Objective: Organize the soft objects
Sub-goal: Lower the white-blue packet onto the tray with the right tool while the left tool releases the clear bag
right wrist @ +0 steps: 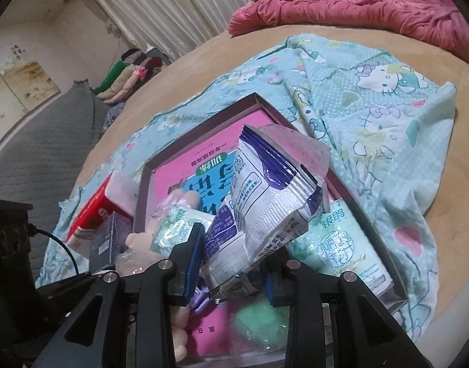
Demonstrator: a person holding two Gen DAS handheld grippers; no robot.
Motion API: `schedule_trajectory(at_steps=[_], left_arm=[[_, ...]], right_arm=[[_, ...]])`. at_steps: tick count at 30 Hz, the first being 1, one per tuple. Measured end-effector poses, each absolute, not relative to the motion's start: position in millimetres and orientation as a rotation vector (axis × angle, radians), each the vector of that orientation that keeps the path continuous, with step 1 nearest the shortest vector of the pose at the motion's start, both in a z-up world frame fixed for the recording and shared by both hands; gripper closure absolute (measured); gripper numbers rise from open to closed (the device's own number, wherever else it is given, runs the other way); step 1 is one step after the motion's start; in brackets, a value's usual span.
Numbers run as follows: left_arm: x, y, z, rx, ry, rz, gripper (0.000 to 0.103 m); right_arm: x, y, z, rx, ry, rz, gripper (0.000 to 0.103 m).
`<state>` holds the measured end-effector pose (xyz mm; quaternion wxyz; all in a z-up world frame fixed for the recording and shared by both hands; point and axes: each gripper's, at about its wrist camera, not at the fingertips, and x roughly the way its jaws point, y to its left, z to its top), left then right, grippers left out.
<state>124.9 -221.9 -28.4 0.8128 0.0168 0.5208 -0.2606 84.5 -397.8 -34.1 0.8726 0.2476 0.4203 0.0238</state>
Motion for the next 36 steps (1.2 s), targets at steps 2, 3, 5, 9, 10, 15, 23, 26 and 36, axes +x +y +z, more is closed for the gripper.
schedule_trajectory(at_steps=[2,3,5,9,10,15,23,26,36], left_arm=[[125.1,-224.7,-27.4,0.05,1.11,-0.554,0.051],[124.8,-225.8,-26.9,0.055,1.11,-0.554,0.051],[124.4,-227.7,-26.3,0.06,1.111,-0.555,0.051],[122.4,-232.2,-25.9,0.067,1.109,-0.557,0.051],[121.9,-233.5,-26.2,0.07,1.111,-0.556,0.051],[120.6,-240.1,-25.5,0.082,1.112,-0.558,0.051],[118.4,-249.3,-24.5,0.106,1.107,-0.543,0.051],[117.3,-253.6,-24.3,0.118,1.103,-0.539,0.051],[114.0,-261.2,-25.7,0.137,1.102,-0.526,0.051]], right_arm=[[83.2,-397.7,-32.1,0.501,0.871,0.039,0.063],[82.4,-398.6,-31.4,0.502,0.867,0.036,0.062],[80.6,-401.7,-30.9,0.511,0.861,0.033,0.062],[77.9,-406.7,-32.2,0.525,0.863,0.014,0.057],[77.8,-407.8,-32.5,0.526,0.865,0.01,0.055],[75.4,-414.3,-31.0,0.52,0.862,-0.029,0.05],[65.2,-427.9,-27.6,0.537,0.831,-0.073,0.04],[60.6,-435.2,-24.2,0.557,0.807,-0.091,0.04],[53.9,-444.0,-20.3,0.545,0.783,-0.126,0.034]])
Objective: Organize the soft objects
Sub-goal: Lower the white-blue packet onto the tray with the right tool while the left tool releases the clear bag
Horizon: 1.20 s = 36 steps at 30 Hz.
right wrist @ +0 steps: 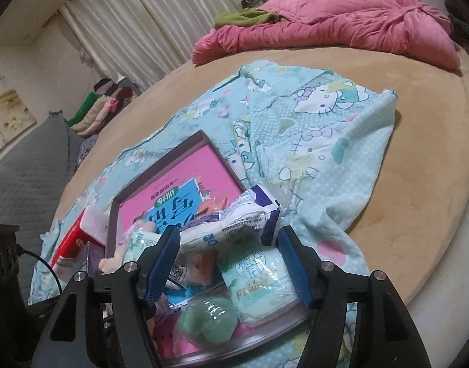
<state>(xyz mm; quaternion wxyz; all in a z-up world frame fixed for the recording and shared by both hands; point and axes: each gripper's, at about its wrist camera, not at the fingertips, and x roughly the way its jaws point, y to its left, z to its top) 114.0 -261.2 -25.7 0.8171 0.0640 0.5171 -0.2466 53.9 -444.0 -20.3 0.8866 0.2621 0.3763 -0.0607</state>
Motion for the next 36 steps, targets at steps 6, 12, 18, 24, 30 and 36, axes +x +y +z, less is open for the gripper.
schedule_trajectory(at_steps=[6,12,18,24,30,36], left_arm=[[114.3,-259.6,-25.8,0.136,1.105,-0.508,0.049],[112.3,-259.0,-25.8,0.147,1.103,-0.497,0.047],[109.6,-256.9,-24.2,0.159,1.105,-0.49,0.044],[108.6,-251.0,-19.7,0.15,1.095,-0.483,0.041],[105.8,-246.0,-14.1,0.135,1.085,-0.481,0.035],[100.4,-235.7,-7.3,0.129,1.07,-0.478,0.03]], right_arm=[[52.6,-439.0,-13.9,0.488,0.766,-0.138,0.029],[51.6,-436.7,-10.4,0.45,0.757,-0.157,0.026],[48.1,-435.5,-8.0,0.425,0.75,-0.176,0.026],[45.5,-431.6,-5.2,0.393,0.74,-0.188,0.025],[42.4,-430.8,0.1,0.39,0.715,-0.187,0.024],[38.1,-426.8,9.0,0.382,0.682,-0.181,0.024]])
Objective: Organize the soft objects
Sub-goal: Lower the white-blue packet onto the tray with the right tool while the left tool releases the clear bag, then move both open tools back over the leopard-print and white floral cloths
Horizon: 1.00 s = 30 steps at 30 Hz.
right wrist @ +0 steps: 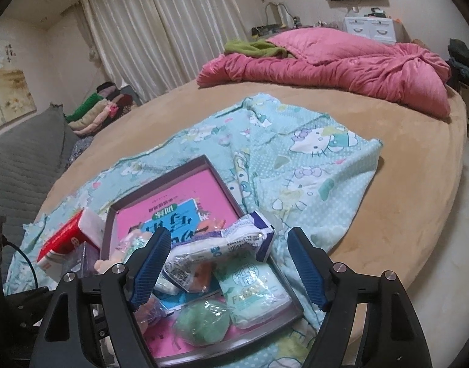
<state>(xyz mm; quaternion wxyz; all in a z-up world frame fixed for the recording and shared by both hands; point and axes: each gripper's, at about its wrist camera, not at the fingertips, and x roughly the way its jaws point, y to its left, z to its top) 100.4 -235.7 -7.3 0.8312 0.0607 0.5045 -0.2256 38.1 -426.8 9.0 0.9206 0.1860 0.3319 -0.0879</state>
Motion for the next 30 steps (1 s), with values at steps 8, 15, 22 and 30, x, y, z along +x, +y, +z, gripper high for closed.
schedule_trajectory(at_steps=[8,15,22,30], left_arm=[[96.4,-223.4,0.1,0.108,1.055,-0.475,0.029],[89.4,-212.7,14.6,0.107,1.014,-0.458,0.026],[82.8,-199.9,29.8,0.105,0.978,-0.44,0.023],[71.3,-179.9,52.8,0.096,0.936,-0.418,0.021]], right_arm=[[36.1,-418.7,16.3,0.355,0.669,-0.177,0.023],[30.5,-407.8,32.1,0.32,0.626,-0.168,0.023],[24.2,-394.5,48.3,0.29,0.586,-0.155,0.023],[17.2,-375.2,68.4,0.261,0.56,-0.126,0.023]])
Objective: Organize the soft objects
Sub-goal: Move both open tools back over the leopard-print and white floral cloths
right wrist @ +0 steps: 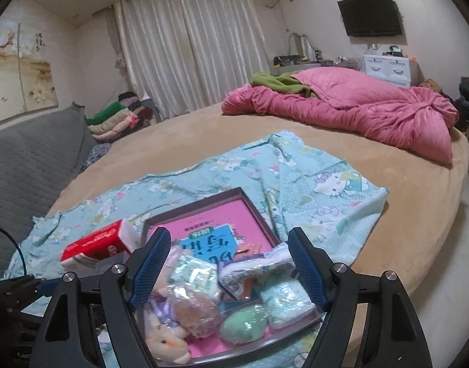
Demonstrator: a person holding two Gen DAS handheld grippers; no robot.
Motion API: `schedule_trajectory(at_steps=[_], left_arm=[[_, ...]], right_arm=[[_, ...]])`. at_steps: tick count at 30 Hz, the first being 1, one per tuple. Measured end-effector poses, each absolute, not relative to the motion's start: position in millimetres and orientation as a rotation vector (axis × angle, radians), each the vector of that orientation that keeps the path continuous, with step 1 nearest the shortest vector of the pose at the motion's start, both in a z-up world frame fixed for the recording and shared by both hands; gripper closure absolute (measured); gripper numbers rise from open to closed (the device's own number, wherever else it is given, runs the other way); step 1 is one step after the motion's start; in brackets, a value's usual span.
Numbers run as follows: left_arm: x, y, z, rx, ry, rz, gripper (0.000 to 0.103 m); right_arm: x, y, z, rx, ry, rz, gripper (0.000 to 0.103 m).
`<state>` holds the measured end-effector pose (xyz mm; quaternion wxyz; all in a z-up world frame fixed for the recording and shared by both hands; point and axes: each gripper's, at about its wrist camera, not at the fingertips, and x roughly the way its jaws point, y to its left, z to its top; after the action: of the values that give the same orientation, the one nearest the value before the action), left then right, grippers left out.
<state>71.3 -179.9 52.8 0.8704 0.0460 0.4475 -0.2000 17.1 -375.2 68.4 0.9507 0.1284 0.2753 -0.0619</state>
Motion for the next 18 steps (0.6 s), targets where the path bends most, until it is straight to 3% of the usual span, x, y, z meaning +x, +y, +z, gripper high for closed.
schedule_trajectory(at_steps=[18], left_arm=[[51.0,-124.0,78.6,0.091,0.891,-0.313,0.021]], right_arm=[[8.6,-320.8,94.4,0.234,0.585,0.029,0.023]])
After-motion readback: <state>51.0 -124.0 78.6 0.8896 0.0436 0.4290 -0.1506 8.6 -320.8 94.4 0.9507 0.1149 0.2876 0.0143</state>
